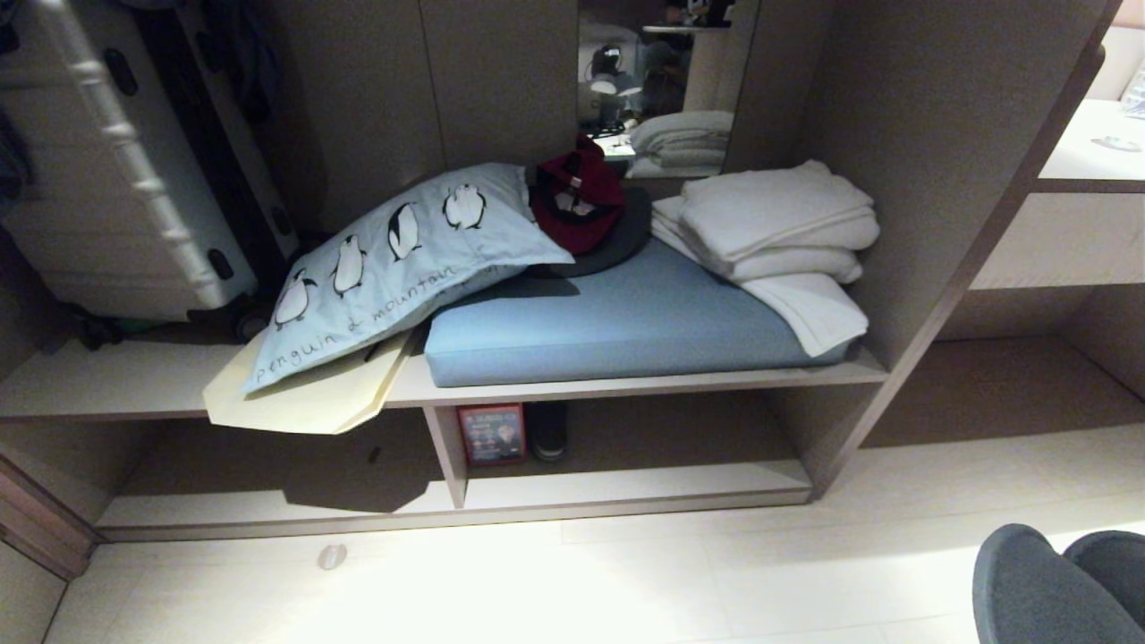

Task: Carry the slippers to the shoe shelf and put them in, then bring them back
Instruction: Place the slippers into the shoe cabinet

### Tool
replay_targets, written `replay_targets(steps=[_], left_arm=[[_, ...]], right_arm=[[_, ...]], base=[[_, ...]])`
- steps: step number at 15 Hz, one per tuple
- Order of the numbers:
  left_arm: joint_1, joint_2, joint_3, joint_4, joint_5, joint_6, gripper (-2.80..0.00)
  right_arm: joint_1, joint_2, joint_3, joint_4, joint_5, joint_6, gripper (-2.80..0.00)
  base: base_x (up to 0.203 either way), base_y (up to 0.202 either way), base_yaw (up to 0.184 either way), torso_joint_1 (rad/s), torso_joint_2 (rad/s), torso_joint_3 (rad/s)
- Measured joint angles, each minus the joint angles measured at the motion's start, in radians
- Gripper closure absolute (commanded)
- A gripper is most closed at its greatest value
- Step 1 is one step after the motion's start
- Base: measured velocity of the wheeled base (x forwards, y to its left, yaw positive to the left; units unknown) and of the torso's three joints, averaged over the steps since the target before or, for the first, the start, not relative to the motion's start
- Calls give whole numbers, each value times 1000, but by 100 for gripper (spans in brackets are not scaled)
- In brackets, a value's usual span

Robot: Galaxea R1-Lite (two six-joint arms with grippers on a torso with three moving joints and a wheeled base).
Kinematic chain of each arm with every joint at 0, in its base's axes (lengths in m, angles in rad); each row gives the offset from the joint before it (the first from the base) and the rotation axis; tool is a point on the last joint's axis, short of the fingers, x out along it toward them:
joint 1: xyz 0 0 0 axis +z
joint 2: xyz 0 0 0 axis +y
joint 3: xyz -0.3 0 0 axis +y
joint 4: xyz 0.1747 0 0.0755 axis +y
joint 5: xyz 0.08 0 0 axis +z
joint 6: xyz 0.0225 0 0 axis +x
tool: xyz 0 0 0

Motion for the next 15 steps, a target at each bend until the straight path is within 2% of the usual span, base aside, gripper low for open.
replay_targets(steps=[12, 15], left_arm=[[0, 0, 0, 0, 0, 0, 0], [0, 0, 0, 0, 0, 0, 0]], right_arm=[[-1, 16, -8, -10, -6, -5, 0], [-1, 129, -113, -76, -9, 3, 0]], base=[[0, 0, 0, 0, 0, 0], [0, 0, 0, 0, 0, 0]])
